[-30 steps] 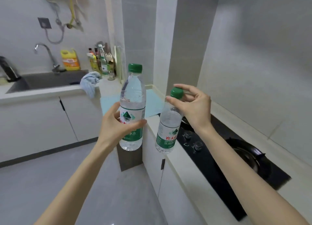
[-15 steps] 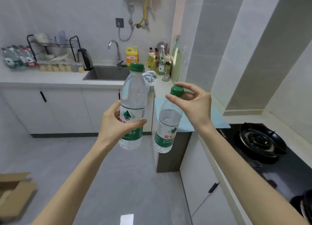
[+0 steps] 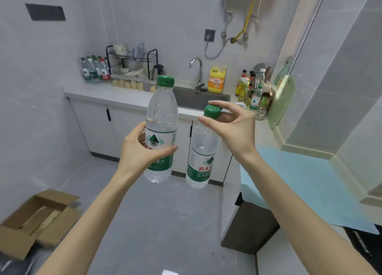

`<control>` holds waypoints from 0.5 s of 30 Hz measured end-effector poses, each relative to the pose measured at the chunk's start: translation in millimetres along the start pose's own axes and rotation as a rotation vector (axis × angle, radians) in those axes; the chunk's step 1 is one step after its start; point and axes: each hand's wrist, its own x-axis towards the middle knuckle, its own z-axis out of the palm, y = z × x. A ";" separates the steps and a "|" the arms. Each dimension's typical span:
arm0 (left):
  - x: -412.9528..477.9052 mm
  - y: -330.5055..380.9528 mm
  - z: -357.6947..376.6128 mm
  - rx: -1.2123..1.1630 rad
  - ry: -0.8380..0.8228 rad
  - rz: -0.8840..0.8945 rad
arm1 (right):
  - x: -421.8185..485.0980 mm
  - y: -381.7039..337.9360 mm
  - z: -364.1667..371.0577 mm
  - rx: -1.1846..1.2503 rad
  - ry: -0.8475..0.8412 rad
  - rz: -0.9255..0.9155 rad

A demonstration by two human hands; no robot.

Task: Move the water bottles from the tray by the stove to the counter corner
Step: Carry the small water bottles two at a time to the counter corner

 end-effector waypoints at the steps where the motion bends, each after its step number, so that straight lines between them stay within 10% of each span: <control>1: 15.8 -3.3 -2.1 0.007 0.030 0.002 | 18.4 6.9 10.0 0.014 -0.029 -0.002; 15: 151.0 -56.7 -73.4 0.089 0.270 -0.051 | 169.1 63.6 155.8 0.103 -0.256 -0.026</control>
